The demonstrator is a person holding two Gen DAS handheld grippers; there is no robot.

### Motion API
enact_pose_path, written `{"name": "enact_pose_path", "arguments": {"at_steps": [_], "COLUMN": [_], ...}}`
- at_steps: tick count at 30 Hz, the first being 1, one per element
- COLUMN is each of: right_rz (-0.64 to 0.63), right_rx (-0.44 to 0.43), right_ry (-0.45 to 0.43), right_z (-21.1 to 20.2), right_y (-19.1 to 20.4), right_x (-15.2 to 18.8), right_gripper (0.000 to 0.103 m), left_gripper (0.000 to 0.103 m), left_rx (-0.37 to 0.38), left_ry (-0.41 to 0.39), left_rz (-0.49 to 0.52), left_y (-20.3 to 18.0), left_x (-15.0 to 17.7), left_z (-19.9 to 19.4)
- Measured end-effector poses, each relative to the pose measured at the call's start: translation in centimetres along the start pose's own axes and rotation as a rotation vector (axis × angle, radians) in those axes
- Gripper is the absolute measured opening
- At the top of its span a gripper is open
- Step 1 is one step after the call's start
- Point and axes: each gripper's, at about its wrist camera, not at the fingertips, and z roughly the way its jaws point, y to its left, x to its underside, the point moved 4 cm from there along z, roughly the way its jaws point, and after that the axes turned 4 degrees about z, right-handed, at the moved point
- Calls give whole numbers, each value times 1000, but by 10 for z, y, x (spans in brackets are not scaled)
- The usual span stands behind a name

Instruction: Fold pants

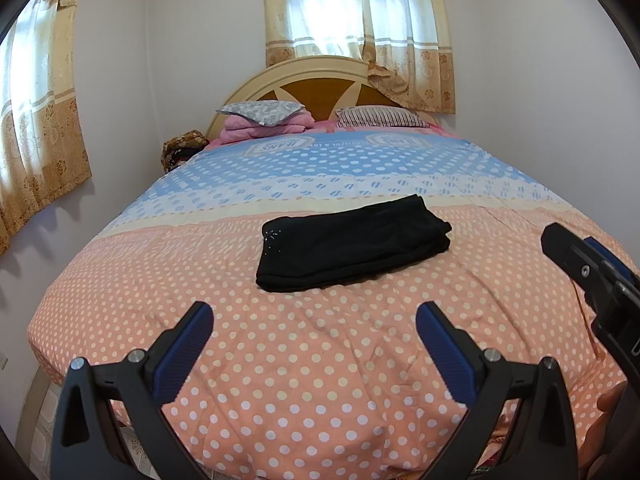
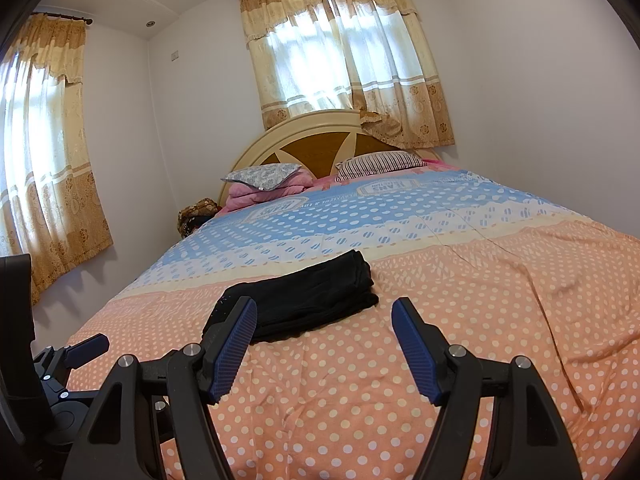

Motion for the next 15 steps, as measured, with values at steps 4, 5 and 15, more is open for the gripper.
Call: {"name": "enact_pose_path", "arguments": {"at_steps": [4,5,15], "right_rz": [0,0,0], "right_rx": [0,0,-1], "right_ry": [-2,-1,-2], "right_z": [-1,0,0], "right_y": [0,0,0], "right_x": [-1,-1,-1], "right_gripper": [72,72,72], "left_gripper": [103,103,103], "left_rx": [1,0,1], "left_ry": [1,2,3], "left_rz": [-1,0,-1], "left_y": [0,0,0], "left_x": [1,1,1], "left_z": [0,0,1]}}
